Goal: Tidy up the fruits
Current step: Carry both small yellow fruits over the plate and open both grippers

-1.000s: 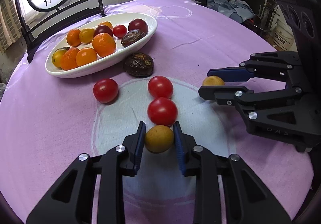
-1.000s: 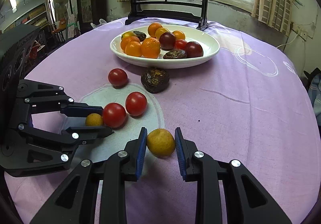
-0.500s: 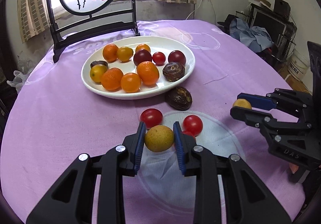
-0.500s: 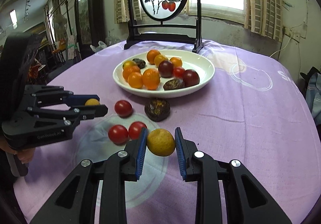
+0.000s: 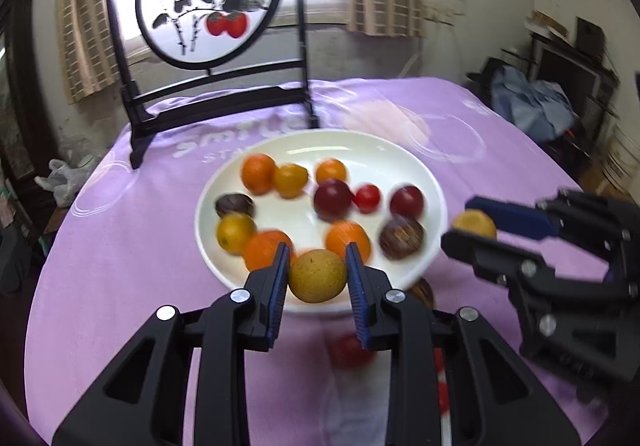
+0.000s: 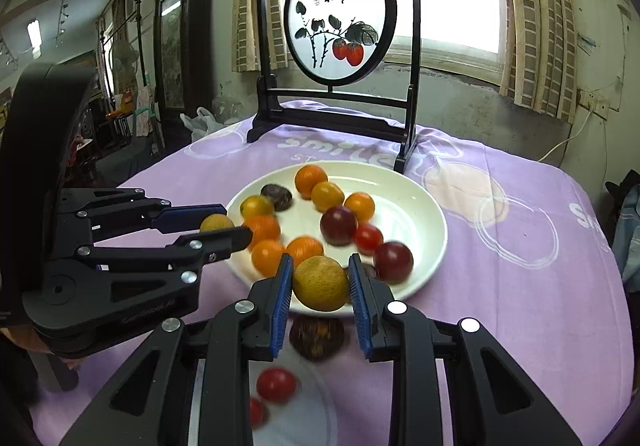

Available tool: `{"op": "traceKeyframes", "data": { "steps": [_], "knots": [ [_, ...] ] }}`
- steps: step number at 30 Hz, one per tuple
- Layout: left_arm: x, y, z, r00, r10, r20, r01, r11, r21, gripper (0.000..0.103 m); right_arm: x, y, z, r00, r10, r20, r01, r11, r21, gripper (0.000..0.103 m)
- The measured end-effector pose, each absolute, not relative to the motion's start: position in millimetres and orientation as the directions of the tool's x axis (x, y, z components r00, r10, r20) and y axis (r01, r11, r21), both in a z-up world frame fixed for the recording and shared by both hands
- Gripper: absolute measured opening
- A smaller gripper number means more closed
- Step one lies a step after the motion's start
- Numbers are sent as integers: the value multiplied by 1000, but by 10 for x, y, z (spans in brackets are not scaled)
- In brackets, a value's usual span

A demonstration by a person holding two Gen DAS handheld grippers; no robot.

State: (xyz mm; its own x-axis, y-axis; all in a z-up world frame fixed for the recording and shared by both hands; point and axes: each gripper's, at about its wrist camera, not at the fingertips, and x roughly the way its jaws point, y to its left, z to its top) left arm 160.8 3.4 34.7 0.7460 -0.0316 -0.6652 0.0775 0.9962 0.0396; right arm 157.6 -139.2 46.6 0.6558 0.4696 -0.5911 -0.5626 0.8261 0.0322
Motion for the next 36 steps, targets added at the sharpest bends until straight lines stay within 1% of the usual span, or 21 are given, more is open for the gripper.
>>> {"op": "traceKeyframes", "data": {
  "steps": [4, 9, 10, 11, 12, 13, 18, 20, 22, 24, 32, 33, 36],
  "knots": [
    [1954, 172, 284, 729, 14, -685, 1, 1000, 22, 28, 1836, -1262, 381, 639, 466, -611, -546, 835, 67, 28],
    [2177, 174, 171, 708, 41, -705, -15, 999, 43, 28, 2047, -1208, 255, 630, 455, -630, -520, 849, 93, 29],
    [2195, 183, 162, 709, 42, -704, -19, 999, 39, 29, 2076, -1214, 235, 627, 460, -629, -518, 849, 105, 37],
    [2218, 198, 154, 709, 41, -704, -27, 999, 32, 33, 2086, -1214, 212, 622, 469, -628, -521, 846, 116, 44],
    [2233, 223, 149, 710, 52, -703, -48, 999, 25, 45, 2089, -1240, 201, 633, 467, -617, -508, 852, 124, 44],
    [2232, 239, 149, 713, 52, -699, -57, 998, 16, 53, 2089, -1262, 189, 633, 473, -613, -506, 852, 135, 44],
    [2148, 242, 167, 716, 40, -697, -52, 999, 3, 53, 2060, -1326, 139, 618, 482, -621, -509, 848, 150, 44],
    [2082, 261, 171, 716, 27, -698, -54, 998, -17, 55, 2028, -1369, 149, 620, 481, -620, -507, 849, 152, 45],
    [1975, 317, 166, 721, 15, -693, -70, 996, -52, 61, 1980, -1423, 176, 627, 480, -613, -501, 851, 154, 46],
    [1891, 355, 144, 712, 9, -702, -81, 994, -69, 63, 1915, -1478, 199, 638, 474, -607, -498, 855, 144, 47],
    [1581, 332, 128, 714, -4, -700, -63, 996, -70, 65, 1598, -1646, 202, 631, 468, -619, -504, 854, 131, 49],
    [1547, 315, 110, 711, -8, -703, -58, 996, -70, 67, 1544, -1651, 187, 622, 471, -626, -511, 849, 132, 49],
    [1463, 284, 41, 700, -13, -714, -44, 997, -62, 67, 1382, -1633, 142, 596, 471, -650, -535, 837, 116, 49]
  ]
}}
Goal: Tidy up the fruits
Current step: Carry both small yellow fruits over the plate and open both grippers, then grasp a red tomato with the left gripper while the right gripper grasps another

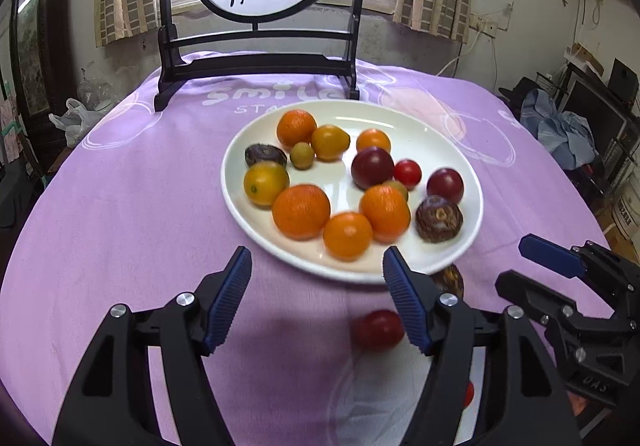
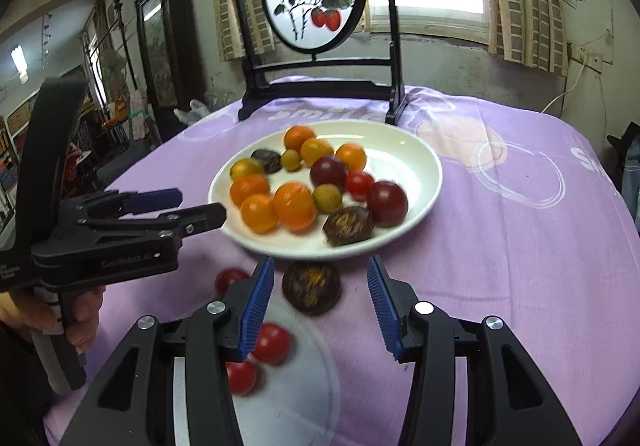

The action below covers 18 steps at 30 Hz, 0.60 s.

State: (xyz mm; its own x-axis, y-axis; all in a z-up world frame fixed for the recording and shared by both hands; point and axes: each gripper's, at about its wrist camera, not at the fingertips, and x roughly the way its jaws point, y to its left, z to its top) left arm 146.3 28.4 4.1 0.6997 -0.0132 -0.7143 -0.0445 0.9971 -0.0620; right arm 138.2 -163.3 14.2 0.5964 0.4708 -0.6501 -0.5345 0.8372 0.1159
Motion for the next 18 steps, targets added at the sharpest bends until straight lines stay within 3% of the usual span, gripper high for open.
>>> {"op": "traceKeyframes", "data": {
  "steps": [15, 17, 18],
  "knots": [
    [1341, 251, -86, 681, -8, -732, -35, 998, -43, 70, 792, -1270, -200, 450, 442, -776, -659, 751, 46, 48],
    [1344, 254, -90, 679, -9, -734, -33, 999, -43, 70, 810, -1250, -250, 442, 430, -787, -649, 759, 50, 44],
    [1347, 256, -95, 677, -11, -736, -32, 998, -45, 70, 814, -1237, -279, 442, 422, -792, -644, 763, 48, 35]
  ]
}}
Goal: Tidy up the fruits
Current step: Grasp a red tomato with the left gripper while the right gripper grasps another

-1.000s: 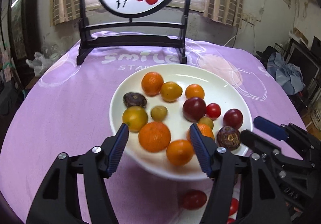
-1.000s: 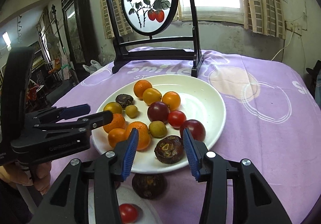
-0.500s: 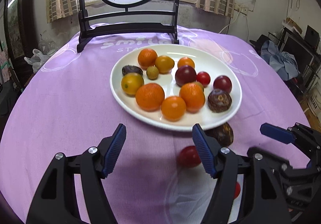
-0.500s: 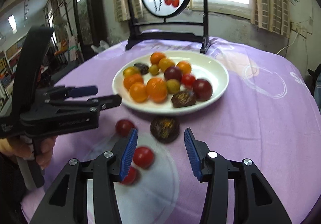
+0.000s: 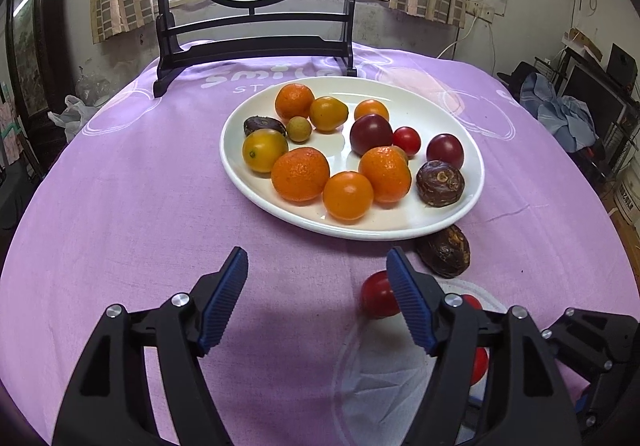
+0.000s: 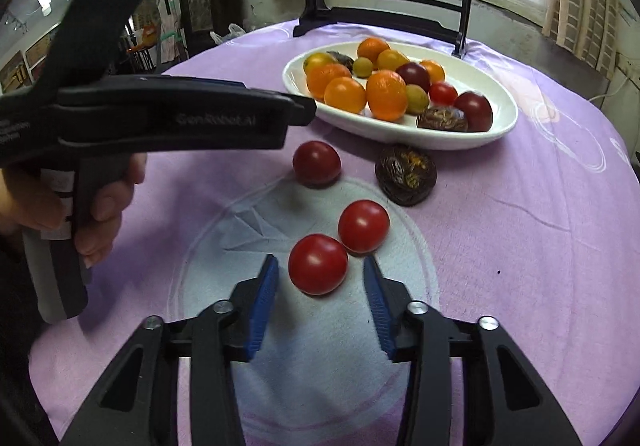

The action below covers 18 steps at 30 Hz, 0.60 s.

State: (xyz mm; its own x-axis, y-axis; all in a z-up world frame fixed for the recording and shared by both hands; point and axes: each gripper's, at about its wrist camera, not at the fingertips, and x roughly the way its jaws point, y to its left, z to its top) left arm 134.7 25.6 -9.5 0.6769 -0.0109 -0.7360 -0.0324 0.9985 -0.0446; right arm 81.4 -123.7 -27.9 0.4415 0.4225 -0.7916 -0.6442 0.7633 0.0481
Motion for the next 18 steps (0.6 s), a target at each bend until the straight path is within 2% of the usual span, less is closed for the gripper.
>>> {"op": "traceKeyframes", "data": {
  "steps": [1, 3, 18],
  "knots": [
    [1350, 257, -100, 675, -12, -738, -32, 998, -45, 71, 817, -1221, -306, 437, 420, -796, -644, 763, 50, 31],
    [1355, 253, -106, 671, -13, -742, -29, 999, -43, 71, 809, -1211, -306, 445, 418, -792, -643, 765, 43, 30],
    [1351, 13, -282, 651, -43, -758, 62, 998, -3, 73, 1058, -1699, -26, 520, 441, -731, -542, 832, 117, 30]
  ]
}}
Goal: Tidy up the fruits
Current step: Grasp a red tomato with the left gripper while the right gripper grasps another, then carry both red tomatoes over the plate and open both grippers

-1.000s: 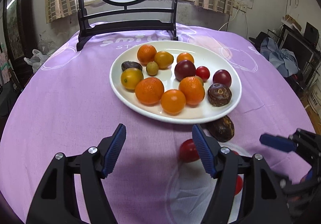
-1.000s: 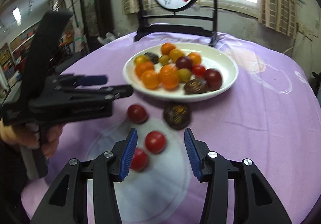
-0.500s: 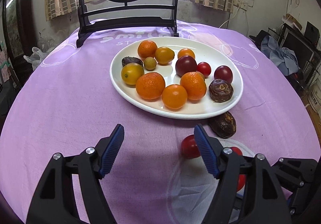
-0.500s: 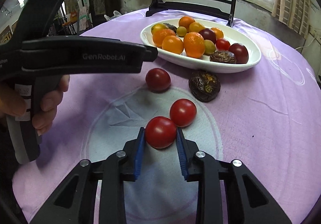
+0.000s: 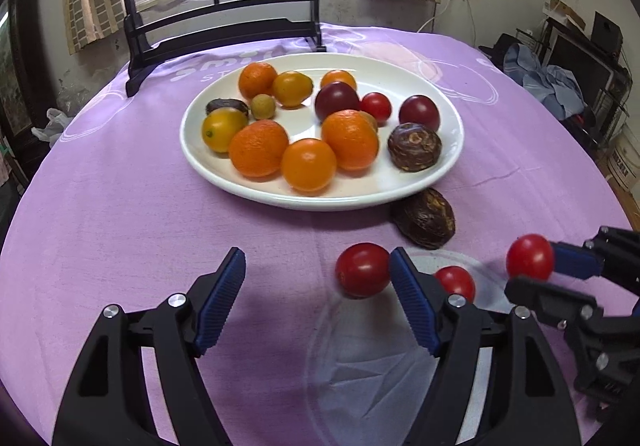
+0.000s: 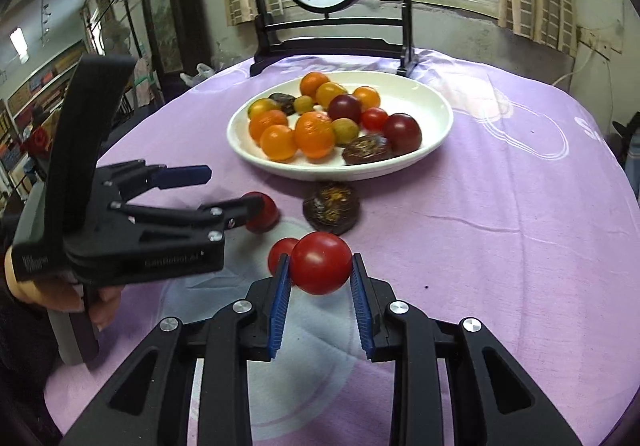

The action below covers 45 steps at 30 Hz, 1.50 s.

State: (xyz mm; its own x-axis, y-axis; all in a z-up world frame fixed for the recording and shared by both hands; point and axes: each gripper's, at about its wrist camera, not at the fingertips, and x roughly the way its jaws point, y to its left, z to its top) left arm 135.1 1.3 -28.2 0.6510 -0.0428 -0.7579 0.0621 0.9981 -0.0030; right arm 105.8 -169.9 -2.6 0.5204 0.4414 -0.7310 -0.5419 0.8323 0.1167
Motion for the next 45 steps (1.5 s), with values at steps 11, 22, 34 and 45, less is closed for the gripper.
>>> {"op": "traceKeyframes", "data": {
  "steps": [11, 22, 34, 45],
  "knots": [
    [1389, -240, -423, 617, -137, -775, 188, 982, -24, 30, 1089, -1695, -16, 528, 440, -726, -543, 833, 111, 30],
    [1284, -51, -97, 678, -114, -726, 115, 992, -49, 29, 1091, -1715, 54, 585, 416, -696, -516, 853, 77, 30],
    [1634, 201, 275, 716, -37, -697, 53, 999, 2, 29, 1562, -1433, 497, 653, 440, -616, -551, 835, 12, 30],
    [2307, 353, 216, 706, 20, -708, -38, 999, -11, 33, 2176, -1161, 253, 647, 412, -641, -491, 869, 63, 31]
  ]
}}
